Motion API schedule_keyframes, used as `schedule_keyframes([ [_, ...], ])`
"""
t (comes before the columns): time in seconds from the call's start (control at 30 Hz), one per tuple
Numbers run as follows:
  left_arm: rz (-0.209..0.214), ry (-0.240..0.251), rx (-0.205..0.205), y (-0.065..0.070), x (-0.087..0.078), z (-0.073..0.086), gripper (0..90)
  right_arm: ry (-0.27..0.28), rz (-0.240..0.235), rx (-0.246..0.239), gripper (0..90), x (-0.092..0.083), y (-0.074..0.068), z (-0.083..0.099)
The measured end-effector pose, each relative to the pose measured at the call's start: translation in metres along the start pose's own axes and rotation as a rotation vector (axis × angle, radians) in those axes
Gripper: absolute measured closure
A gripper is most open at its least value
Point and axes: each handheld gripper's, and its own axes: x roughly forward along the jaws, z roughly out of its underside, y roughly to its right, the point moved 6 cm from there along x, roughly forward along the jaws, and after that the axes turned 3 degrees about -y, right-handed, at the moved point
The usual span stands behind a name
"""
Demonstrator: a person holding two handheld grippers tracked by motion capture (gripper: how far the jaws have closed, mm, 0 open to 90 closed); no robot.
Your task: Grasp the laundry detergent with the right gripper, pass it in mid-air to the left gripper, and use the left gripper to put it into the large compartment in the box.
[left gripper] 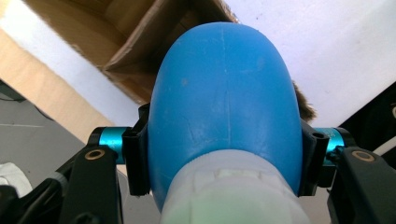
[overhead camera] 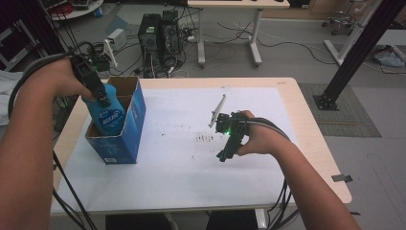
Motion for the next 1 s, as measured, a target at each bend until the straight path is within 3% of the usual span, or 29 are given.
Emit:
schedule_keyframes([
  [0.03, 0.004, -0.020, 0.024, 0.000, 0.015, -0.001, 38.0, -0.002, 0.000, 0.003, 3.6, 0.001, 0.000, 0.000],
  [0.1, 0.007, -0.025, 0.031, 0.002, 0.027, -0.002, 38.0, 0.002, -0.002, 0.000, 3.6, 0.001, 0.000, 0.000],
  [0.4, 0.009, -0.046, 0.083, 0.004, 0.065, -0.003, 38.1, 0.001, -0.007, 0.000, 3.6, 0.005, -0.003, 0.000],
  [0.73, 0.021, -0.053, 0.102, 0.001, 0.088, 0.000, 38.1, 0.000, -0.014, 0.004, 3.6, 0.010, -0.002, 0.002],
  [1.0, 0.024, -0.044, 0.097, 0.001, 0.090, 0.000, 38.0, -0.002, -0.016, 0.000, 3.6, 0.012, -0.002, 0.001],
])
